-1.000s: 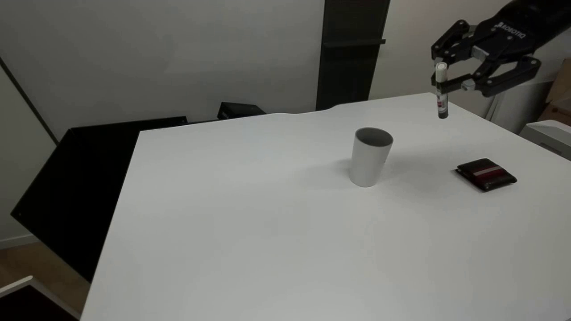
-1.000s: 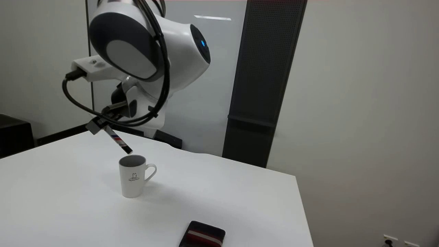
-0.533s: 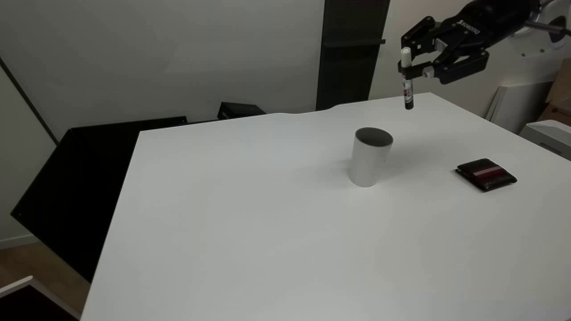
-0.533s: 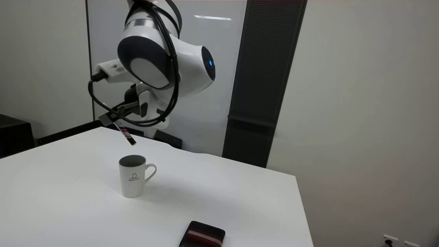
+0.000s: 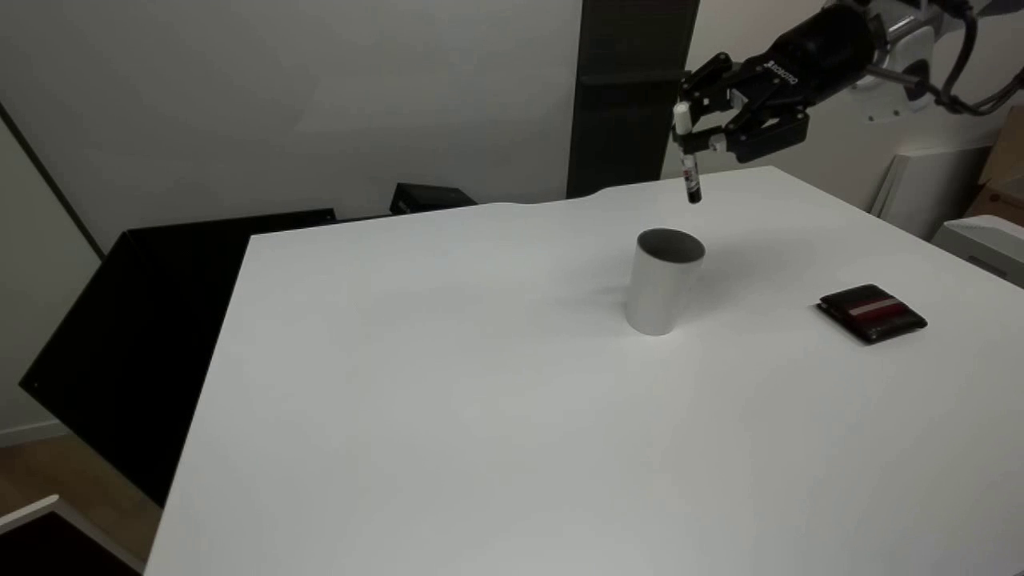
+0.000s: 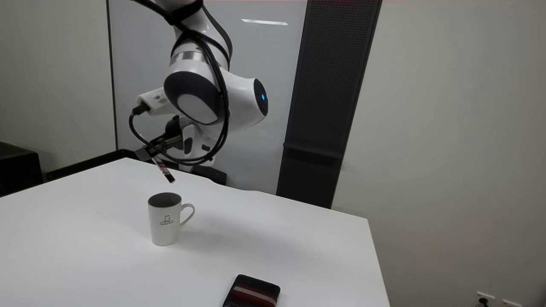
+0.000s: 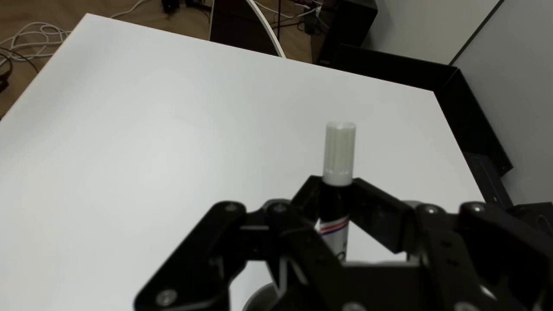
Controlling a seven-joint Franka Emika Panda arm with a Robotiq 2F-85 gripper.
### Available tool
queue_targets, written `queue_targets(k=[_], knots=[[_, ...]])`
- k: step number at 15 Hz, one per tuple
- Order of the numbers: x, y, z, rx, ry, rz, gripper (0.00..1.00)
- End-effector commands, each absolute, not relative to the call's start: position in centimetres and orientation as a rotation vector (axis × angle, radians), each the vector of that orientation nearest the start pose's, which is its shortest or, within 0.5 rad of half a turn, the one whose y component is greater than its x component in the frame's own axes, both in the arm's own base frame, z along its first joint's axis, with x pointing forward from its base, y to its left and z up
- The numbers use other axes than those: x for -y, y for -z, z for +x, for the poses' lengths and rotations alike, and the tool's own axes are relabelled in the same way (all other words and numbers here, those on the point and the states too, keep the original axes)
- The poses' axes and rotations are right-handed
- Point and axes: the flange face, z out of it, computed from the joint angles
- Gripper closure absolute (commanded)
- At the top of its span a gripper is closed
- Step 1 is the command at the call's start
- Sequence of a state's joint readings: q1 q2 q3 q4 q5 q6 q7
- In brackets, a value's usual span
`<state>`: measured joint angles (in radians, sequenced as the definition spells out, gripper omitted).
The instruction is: Put the marker in the white mug
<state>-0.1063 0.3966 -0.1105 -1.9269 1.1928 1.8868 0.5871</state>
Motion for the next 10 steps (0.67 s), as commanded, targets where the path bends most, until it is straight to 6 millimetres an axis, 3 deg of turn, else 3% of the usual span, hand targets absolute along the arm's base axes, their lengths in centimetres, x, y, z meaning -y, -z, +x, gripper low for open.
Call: queue_targets(k=[1,10], knots=[[5.0,-26.8,61.3,-1.470,-0.699,-1.572,0.92],[4.0,-22.2,61.3,-1.477,-0.721,-1.577,0.92]])
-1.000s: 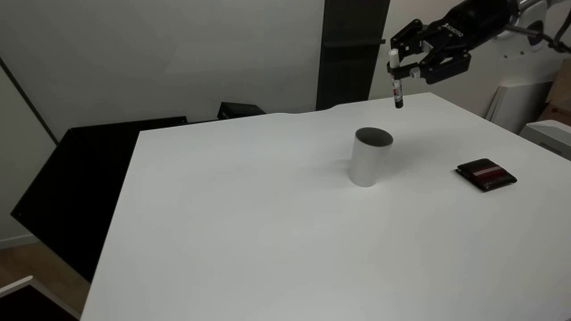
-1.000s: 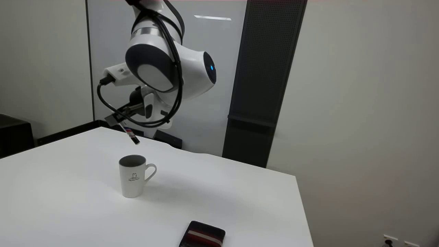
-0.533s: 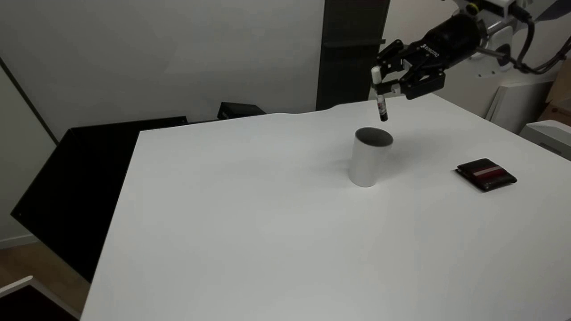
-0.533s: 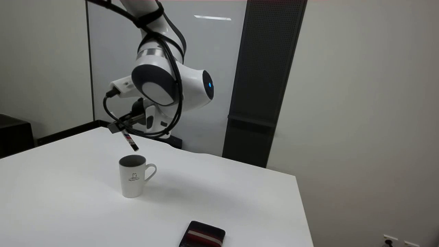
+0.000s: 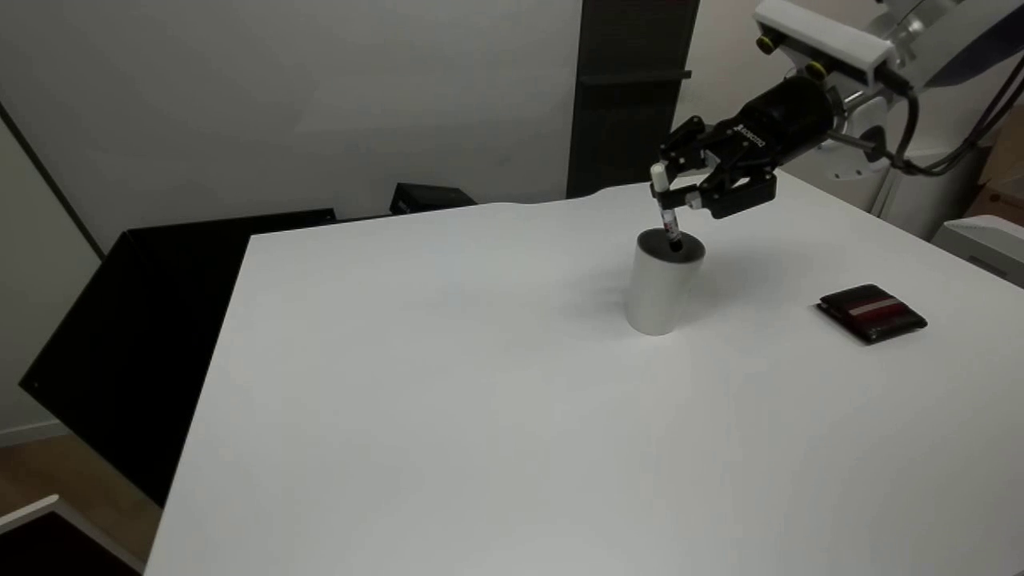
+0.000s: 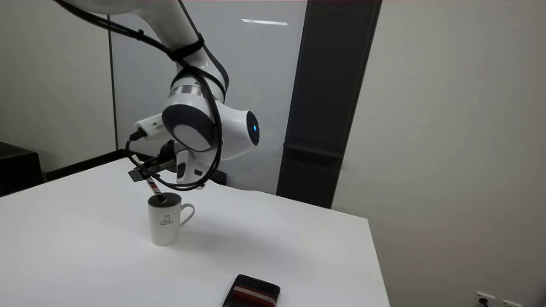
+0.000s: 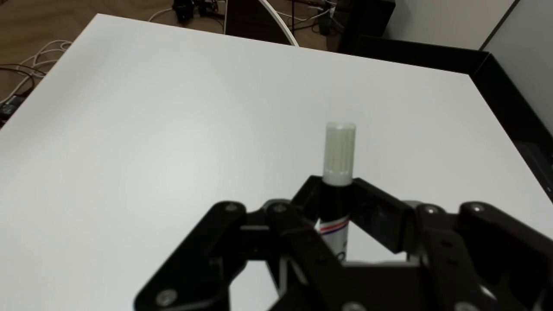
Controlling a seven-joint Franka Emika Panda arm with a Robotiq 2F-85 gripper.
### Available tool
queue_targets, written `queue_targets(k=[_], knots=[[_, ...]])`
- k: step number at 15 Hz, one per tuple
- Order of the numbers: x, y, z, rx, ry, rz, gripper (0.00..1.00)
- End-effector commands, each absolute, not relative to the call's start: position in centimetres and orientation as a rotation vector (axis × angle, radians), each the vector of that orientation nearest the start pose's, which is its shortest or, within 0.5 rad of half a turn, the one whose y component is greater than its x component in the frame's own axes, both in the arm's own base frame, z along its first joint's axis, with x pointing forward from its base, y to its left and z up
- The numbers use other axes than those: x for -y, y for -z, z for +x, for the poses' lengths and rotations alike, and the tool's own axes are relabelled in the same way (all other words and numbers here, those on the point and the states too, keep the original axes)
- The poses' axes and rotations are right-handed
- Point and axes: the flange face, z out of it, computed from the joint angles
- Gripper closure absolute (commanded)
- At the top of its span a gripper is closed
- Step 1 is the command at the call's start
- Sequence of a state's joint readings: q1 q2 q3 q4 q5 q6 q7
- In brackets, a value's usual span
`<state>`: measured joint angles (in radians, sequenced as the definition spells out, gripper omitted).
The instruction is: Put the marker in the white mug
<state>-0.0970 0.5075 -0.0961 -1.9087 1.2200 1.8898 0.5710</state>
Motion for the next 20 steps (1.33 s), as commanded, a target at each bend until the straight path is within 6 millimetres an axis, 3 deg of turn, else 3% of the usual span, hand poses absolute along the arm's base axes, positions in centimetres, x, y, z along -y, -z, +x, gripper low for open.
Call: queue_targets(k=[1,7,8,10,13,16,20], knots=[[3.9,-21.7,61.4,-1.478,-0.724,-1.579,0.92],[4.2,-19.5,61.3,-1.487,-0.739,-1.585,0.89],[4.1,-19.6,61.2,-1.484,-0.731,-1.598,0.42],[3.7,-20.1,61.2,-1.474,-0.710,-1.621,0.38],[2.9,-21.4,61.2,-1.450,-0.673,-1.673,0.20],[1.6,-24.0,60.7,-1.435,-0.557,-1.803,0.03],[-0.8,-27.7,59.3,-1.407,-0.325,-1.996,0.00]])
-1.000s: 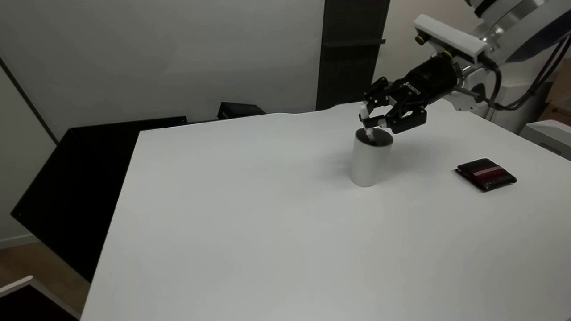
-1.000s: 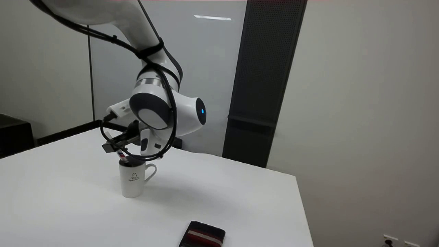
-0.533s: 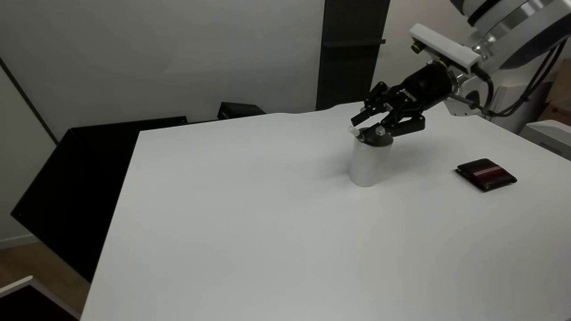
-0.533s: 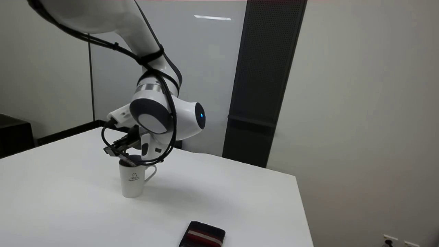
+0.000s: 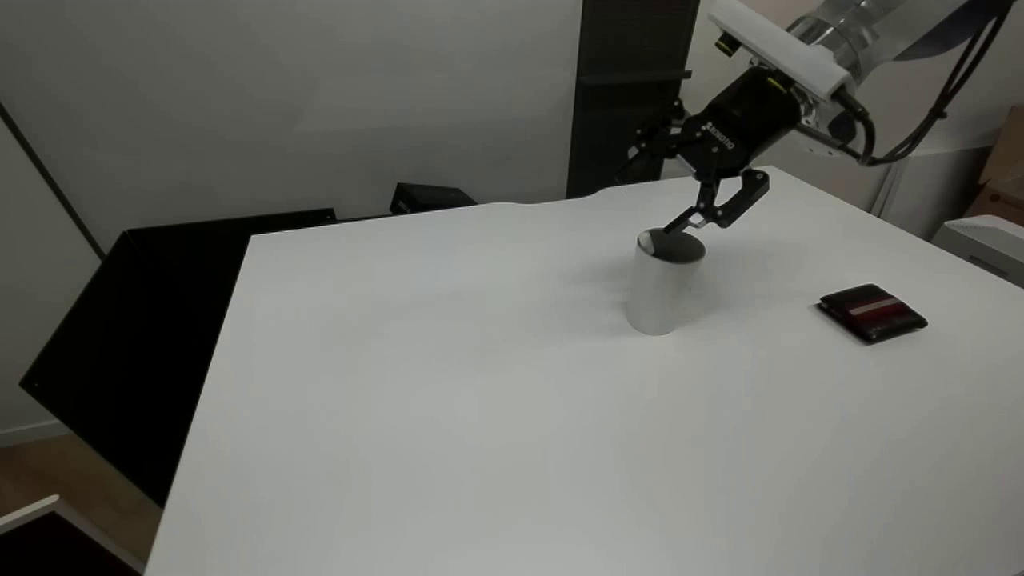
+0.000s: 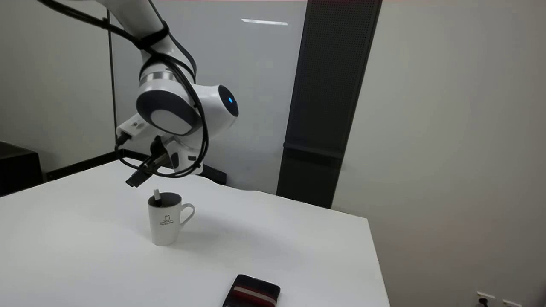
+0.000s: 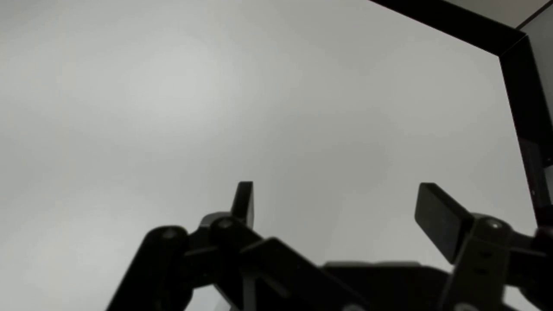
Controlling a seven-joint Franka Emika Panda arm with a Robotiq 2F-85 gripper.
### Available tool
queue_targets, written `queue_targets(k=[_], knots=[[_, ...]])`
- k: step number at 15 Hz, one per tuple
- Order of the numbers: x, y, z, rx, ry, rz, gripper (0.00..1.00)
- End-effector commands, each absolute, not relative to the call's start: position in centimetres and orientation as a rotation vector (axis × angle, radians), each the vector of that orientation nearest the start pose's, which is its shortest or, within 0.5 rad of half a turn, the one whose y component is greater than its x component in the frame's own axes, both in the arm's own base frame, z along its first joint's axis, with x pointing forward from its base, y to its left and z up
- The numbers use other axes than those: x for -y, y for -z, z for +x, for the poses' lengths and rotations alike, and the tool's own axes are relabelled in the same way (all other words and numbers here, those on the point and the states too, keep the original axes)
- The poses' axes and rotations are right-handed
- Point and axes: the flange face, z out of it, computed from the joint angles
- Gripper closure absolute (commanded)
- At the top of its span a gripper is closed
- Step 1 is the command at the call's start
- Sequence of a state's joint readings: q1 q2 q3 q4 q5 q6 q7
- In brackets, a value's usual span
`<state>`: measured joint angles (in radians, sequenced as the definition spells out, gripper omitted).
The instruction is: Put the marker in the white mug
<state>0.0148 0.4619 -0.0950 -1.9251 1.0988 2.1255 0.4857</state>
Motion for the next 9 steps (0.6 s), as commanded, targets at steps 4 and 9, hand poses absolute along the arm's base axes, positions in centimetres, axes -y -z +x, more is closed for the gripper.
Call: queue_targets(k=[4,9], knots=[[-3.0,-29.8,56.4,-1.287,-0.169,-2.236,0.00],[-3.2,-30.8,52.3,-1.072,-0.234,-2.605,0.00]])
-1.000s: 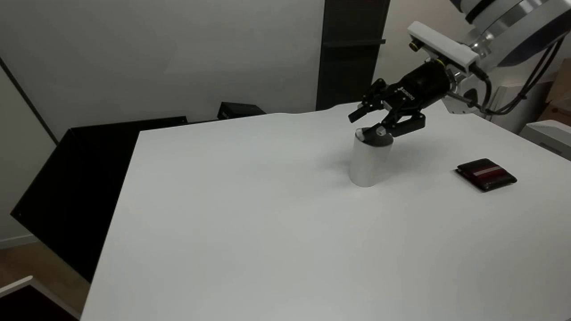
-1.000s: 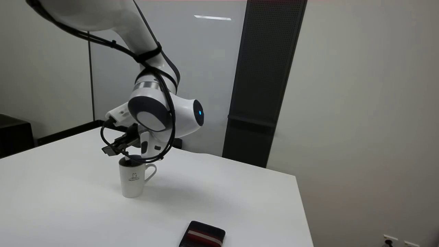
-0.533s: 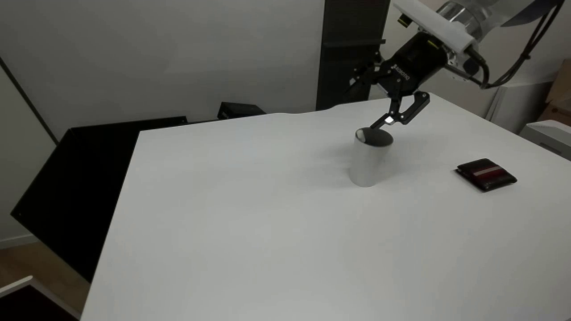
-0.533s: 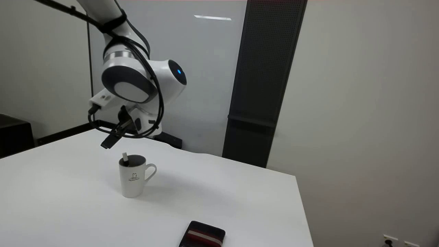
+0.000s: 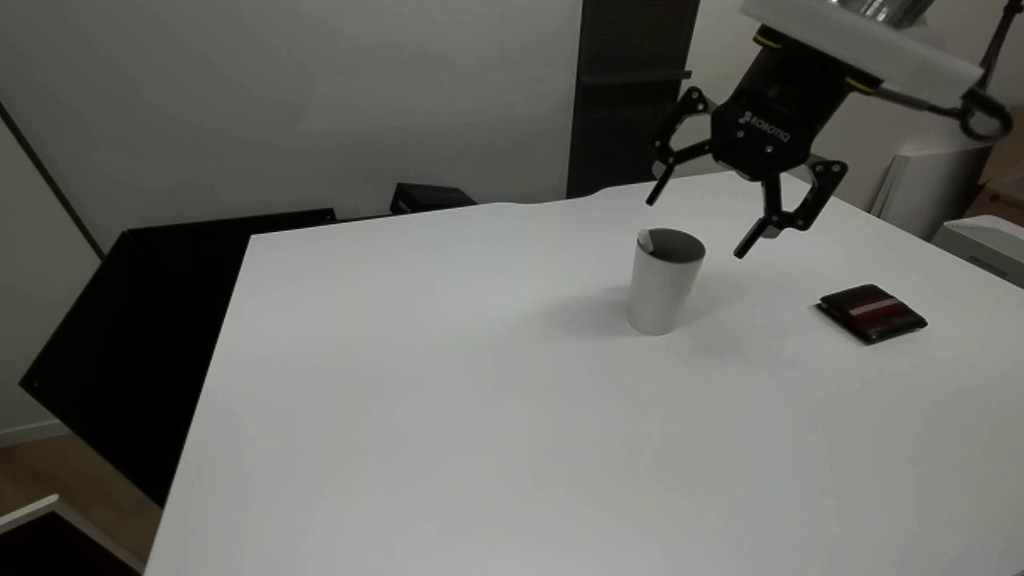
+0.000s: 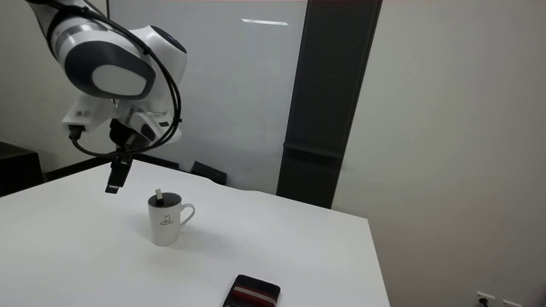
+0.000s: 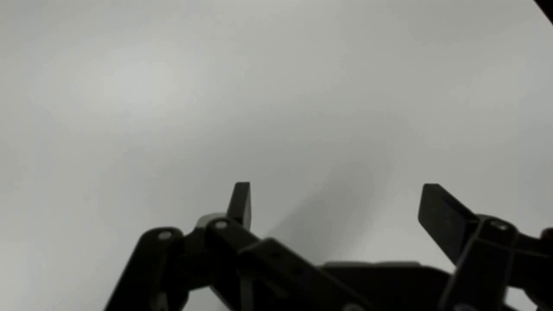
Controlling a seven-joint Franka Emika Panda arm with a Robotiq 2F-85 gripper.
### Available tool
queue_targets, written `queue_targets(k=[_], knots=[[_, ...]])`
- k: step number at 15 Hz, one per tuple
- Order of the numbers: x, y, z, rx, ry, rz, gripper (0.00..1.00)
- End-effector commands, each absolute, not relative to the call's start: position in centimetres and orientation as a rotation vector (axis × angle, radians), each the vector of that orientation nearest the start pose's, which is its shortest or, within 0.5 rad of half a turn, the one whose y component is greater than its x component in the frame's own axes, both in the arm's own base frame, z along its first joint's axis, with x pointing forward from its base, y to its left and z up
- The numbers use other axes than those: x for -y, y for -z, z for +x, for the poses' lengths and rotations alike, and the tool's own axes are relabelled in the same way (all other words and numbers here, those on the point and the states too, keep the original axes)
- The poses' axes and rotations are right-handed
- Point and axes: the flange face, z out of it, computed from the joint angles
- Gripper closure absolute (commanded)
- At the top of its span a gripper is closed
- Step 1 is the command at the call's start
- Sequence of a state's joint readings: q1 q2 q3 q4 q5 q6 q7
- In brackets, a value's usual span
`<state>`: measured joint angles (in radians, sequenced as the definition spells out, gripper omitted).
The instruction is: Put the marker in the white mug
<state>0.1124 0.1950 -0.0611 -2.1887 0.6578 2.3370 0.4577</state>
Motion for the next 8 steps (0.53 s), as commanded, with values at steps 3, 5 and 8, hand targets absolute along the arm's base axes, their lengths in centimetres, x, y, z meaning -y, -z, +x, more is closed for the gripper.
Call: queue_targets(k=[3,5,8], knots=[[-2.3,-31.3,50.6,-0.903,-0.267,-2.814,0.00],[-2.5,-30.6,51.5,-0.911,-0.266,-2.803,0.00],[-2.3,-30.6,51.3,-0.904,-0.267,-2.813,0.00]])
